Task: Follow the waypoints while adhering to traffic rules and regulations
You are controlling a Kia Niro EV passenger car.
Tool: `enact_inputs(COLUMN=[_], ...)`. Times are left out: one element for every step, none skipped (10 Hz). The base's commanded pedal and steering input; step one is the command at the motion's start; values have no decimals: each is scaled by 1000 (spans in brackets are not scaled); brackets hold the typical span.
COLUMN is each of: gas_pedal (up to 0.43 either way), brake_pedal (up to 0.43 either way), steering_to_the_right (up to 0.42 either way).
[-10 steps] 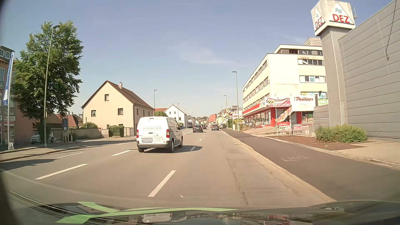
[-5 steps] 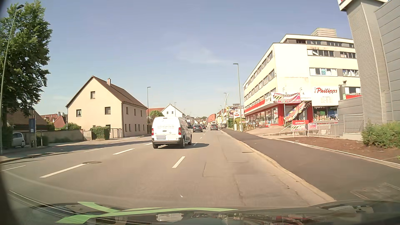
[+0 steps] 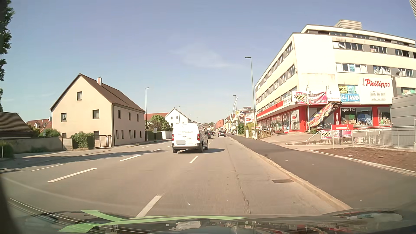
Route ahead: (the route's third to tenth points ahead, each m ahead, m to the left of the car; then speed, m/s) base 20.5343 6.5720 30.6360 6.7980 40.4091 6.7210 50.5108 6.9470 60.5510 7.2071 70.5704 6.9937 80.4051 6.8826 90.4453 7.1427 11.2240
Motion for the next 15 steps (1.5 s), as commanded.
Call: enact_inputs(gas_pedal=[47,47,47,47,47,47,47,47,47,59,59,59,59,59,59], brake_pedal=[0,0,0,0,0,0,0,0,0,0,0,0,0,0,0], steering_to_the_right=[-4,-5,-6,-6,-6,-6,-6,-6,-6,-6,-6,-6,-6,-6,-6])
